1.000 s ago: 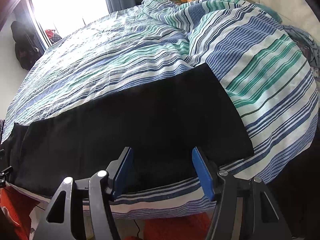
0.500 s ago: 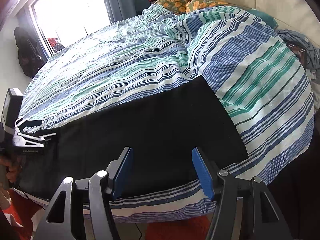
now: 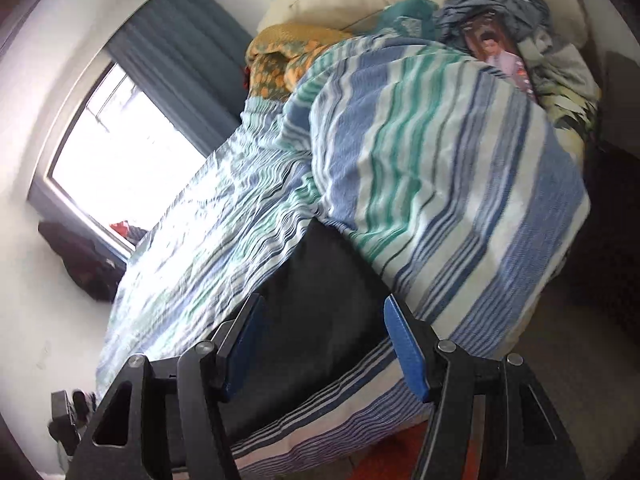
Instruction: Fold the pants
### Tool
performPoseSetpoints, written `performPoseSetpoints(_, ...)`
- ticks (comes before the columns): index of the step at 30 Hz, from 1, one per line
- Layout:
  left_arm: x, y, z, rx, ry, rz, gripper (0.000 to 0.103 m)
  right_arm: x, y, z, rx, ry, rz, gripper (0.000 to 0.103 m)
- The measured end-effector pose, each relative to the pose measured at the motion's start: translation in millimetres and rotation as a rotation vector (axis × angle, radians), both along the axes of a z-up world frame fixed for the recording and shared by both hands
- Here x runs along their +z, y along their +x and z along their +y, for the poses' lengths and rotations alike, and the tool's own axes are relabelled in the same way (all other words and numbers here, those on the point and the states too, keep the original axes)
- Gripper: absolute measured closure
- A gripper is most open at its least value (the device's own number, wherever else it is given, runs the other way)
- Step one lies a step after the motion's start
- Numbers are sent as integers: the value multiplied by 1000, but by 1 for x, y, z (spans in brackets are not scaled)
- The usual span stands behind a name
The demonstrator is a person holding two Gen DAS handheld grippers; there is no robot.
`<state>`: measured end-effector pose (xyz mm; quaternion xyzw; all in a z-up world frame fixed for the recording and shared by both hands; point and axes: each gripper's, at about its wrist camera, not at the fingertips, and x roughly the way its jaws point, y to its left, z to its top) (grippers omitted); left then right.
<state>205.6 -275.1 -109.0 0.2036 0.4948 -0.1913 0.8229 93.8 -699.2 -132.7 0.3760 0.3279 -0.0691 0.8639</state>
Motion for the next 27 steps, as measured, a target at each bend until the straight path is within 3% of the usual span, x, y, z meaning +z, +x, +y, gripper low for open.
performPoseSetpoints(5,-31,18,2,42,40,38,11,-34,3,-21,34,325,43,41)
performPoseSetpoints(9,-50,2,-5,31,60,34,11,-52,23,-16,85,427,67,41)
performPoseSetpoints(16,-57,4,-3,63,42,52,9,-68,64,-1,117,336,175,41)
performPoseSetpoints(18,-60,-1,-4,65,49,38,9,-61,67,8,120,242,191,59)
performPoseSetpoints(19,-69,-1,-7,66,50,33,9,-56,66,12,112,192,193,89)
performPoseSetpoints(27,-74,-17,-27,38,59,10,9,16,59,49,169,-19,72,93)
